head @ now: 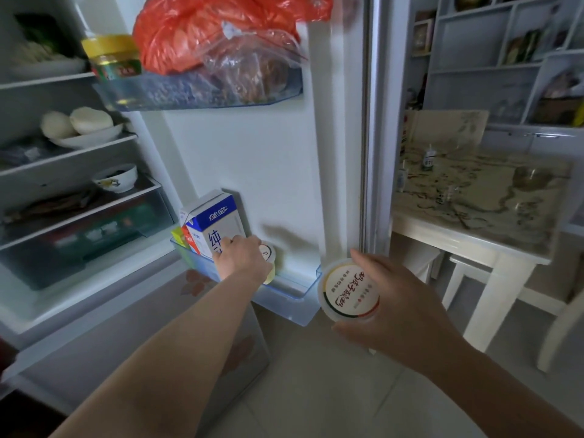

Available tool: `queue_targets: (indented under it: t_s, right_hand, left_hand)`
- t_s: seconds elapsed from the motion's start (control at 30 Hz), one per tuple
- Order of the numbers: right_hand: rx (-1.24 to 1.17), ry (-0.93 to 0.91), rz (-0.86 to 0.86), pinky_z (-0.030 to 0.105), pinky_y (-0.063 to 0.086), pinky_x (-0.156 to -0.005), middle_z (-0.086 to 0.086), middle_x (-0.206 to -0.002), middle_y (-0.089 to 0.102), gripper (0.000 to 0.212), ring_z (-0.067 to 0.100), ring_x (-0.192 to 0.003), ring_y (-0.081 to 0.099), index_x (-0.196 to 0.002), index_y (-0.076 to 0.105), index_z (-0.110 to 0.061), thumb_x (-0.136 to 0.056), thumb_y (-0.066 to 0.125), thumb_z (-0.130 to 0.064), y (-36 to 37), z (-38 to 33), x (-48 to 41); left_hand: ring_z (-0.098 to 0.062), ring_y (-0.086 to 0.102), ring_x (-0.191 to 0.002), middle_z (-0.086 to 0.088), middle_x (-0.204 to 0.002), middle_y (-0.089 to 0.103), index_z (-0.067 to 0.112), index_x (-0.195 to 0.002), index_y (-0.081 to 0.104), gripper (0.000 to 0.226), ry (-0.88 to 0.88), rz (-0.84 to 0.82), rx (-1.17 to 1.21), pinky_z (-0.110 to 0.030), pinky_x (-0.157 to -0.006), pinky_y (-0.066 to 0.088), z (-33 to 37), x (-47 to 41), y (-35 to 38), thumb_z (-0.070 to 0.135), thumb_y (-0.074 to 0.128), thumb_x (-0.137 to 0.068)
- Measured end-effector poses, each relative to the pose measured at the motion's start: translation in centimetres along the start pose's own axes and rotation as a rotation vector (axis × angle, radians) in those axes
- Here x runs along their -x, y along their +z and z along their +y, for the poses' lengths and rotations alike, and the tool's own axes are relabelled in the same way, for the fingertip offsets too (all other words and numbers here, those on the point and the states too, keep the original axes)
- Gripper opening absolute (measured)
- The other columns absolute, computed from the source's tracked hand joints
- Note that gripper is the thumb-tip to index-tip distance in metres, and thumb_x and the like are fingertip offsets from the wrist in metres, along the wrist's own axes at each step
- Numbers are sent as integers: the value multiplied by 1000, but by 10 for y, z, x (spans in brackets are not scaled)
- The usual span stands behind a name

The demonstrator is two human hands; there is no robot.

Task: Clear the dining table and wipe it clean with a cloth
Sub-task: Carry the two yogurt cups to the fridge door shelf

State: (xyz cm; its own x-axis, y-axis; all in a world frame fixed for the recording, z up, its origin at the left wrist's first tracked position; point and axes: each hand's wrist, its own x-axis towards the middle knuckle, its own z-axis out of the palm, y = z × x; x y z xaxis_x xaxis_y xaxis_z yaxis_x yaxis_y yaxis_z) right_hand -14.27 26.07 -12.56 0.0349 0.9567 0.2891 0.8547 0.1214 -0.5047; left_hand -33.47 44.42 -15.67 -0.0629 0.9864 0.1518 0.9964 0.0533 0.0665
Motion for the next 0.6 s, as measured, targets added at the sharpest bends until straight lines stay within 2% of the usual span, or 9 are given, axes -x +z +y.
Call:
queue_targets:
  t_s: [0.07,0.13,0.2,0.3,0.43,0.6]
  right_hand:
    - [-10,-7,4,19,32,-98,-22,-141,36,99,2,-128,37,-146,28,-34,-61,75,-53,1,-1,-2]
    - [-11,-25,-5,19,31,-97,-23,-142,35,98,2,-128,36,-146,27,-36,-62,74,-53,3,-6,-4]
    - [-21,-38,-12,19,30,-96,-23,-143,34,98,2,-129,34,-146,26,-36,-62,74,-53,5,-13,-8]
    - [-23,-73,-2,20,32,-97,-18,-143,38,101,4,-130,37,-146,28,-34,-60,76,-55,10,-22,-15]
    - [-27,-90,-12,26,36,-102,-12,-145,38,104,10,-131,38,-147,28,-30,-60,79,-53,18,-30,-22]
    - [6,-122,-36,27,34,-100,-8,-147,35,102,15,-131,37,-149,23,-27,-65,74,-57,23,-44,-29]
  left_hand:
    - [-22,49,-114,0,-117,62,26,-122,60,40,31,41,220,-36,-89,45,-1,5,-7,35,67,-83]
    - [-16,59,-98,5,-101,68,24,-109,66,26,30,40,531,-31,-81,50,-2,15,-17,33,66,-85]
    - [-11,61,-79,7,-85,69,23,-95,69,12,74,-44,729,-25,-72,49,-2,27,-27,32,66,-87]
    - [-9,57,-66,9,-71,68,19,-87,71,18,156,-242,869,-21,-62,47,-7,47,-43,33,61,-93]
    - [-6,58,-71,9,-76,70,18,-91,72,35,127,-525,1011,-26,-73,46,-22,65,-63,44,49,-96]
    - [-7,60,-72,5,-76,69,16,-85,68,19,48,-524,1048,-24,-71,50,-29,72,-73,34,65,-90]
